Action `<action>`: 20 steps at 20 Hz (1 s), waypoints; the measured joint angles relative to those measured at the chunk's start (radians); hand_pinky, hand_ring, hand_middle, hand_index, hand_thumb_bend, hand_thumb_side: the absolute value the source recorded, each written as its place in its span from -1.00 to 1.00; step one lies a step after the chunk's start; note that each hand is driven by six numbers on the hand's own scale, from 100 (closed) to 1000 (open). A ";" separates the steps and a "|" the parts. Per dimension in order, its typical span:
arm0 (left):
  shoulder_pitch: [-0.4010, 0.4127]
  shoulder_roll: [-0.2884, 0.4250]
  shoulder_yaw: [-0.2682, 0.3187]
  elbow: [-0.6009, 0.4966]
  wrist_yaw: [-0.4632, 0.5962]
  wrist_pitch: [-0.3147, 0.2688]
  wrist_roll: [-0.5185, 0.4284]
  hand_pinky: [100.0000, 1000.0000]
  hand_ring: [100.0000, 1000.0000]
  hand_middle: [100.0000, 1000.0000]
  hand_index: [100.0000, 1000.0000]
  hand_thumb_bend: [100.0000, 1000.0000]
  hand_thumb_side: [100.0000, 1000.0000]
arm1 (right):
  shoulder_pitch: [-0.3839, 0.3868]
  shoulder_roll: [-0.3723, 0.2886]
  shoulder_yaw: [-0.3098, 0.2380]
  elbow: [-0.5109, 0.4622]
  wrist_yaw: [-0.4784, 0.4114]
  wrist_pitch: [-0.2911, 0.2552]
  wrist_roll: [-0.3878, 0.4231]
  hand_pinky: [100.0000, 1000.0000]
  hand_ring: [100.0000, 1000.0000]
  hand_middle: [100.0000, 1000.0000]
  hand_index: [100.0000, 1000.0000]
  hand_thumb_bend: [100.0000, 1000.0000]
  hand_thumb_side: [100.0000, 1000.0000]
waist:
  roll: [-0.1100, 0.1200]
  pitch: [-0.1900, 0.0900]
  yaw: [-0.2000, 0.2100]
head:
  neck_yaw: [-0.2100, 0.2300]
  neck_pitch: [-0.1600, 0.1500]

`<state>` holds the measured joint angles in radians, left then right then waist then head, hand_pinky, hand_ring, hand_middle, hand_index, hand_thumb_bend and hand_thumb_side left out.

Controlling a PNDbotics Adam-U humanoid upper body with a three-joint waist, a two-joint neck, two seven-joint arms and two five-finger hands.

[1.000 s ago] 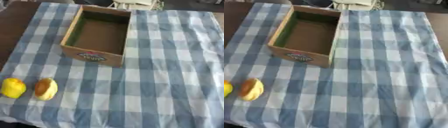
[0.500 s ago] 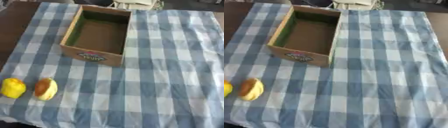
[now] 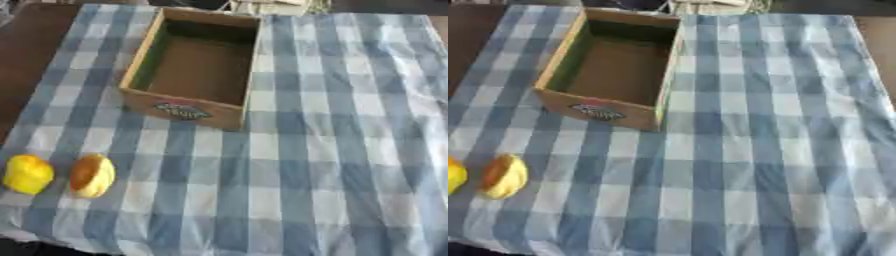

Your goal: Pick up objects on the table and place them in the box.

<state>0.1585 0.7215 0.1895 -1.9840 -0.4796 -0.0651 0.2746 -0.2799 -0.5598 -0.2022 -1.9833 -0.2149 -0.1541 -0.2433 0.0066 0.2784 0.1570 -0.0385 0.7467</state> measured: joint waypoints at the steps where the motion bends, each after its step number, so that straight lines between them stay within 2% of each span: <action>1: 0.013 0.014 0.006 0.000 -0.014 0.004 -0.055 0.82 0.72 0.59 0.81 0.05 -0.87 | 0.000 -0.001 0.000 0.000 0.002 0.000 0.000 0.47 0.50 0.06 0.38 -1.00 0.02 | 0.001 0.000 0.002 | -0.002 0.000; 4: 0.035 0.060 0.013 0.000 -0.030 -0.006 -0.214 0.90 0.77 0.58 0.81 0.31 -0.84 | 0.002 -0.007 0.000 0.000 0.003 0.000 0.000 0.47 0.50 0.06 0.38 -1.00 0.02 | 0.003 -0.001 0.010 | -0.012 0.001; 9: 0.047 0.157 -0.002 0.000 -0.030 -0.003 -0.457 0.93 0.82 0.67 0.86 0.45 -0.90 | 0.008 -0.010 0.000 0.000 0.003 0.001 0.000 0.47 0.50 0.06 0.38 -1.00 0.02 | 0.010 -0.005 0.022 | -0.026 0.009; 11: 0.052 0.192 -0.024 -0.001 -0.028 0.004 -0.530 0.93 0.83 0.69 0.87 0.42 -1.00 | 0.008 -0.010 0.000 0.000 0.003 0.001 0.000 0.47 0.50 0.06 0.38 -1.00 0.03 | 0.013 -0.008 0.022 | -0.028 0.010; 15: 0.050 0.239 -0.060 -0.001 -0.026 0.040 -0.629 0.92 0.82 0.70 0.91 0.34 -1.00 | 0.008 -0.011 0.001 0.000 0.003 0.003 0.002 0.47 0.50 0.06 0.38 -1.00 0.04 | 0.017 -0.009 0.021 | -0.027 0.012; 19: 0.016 0.249 -0.083 -0.001 -0.036 0.080 -0.651 0.88 0.78 0.66 0.88 0.05 -1.00 | 0.008 -0.011 0.004 0.000 0.003 0.006 0.005 0.47 0.50 0.06 0.38 -1.00 0.03 | 0.016 -0.009 0.007 | -0.020 0.017; 20: 0.006 0.249 -0.090 -0.001 -0.039 0.088 -0.645 0.87 0.78 0.66 0.88 0.05 -1.00 | 0.007 -0.011 0.006 0.000 0.003 0.006 0.005 0.47 0.50 0.06 0.38 -1.00 0.03 | 0.016 -0.009 0.004 | -0.018 0.017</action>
<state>0.1650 0.9710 0.0999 -1.9850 -0.5186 0.0234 -0.3700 -0.2727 -0.5707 -0.1963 -1.9833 -0.2117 -0.1485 -0.2384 0.0223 0.2699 0.1606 -0.0566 0.7640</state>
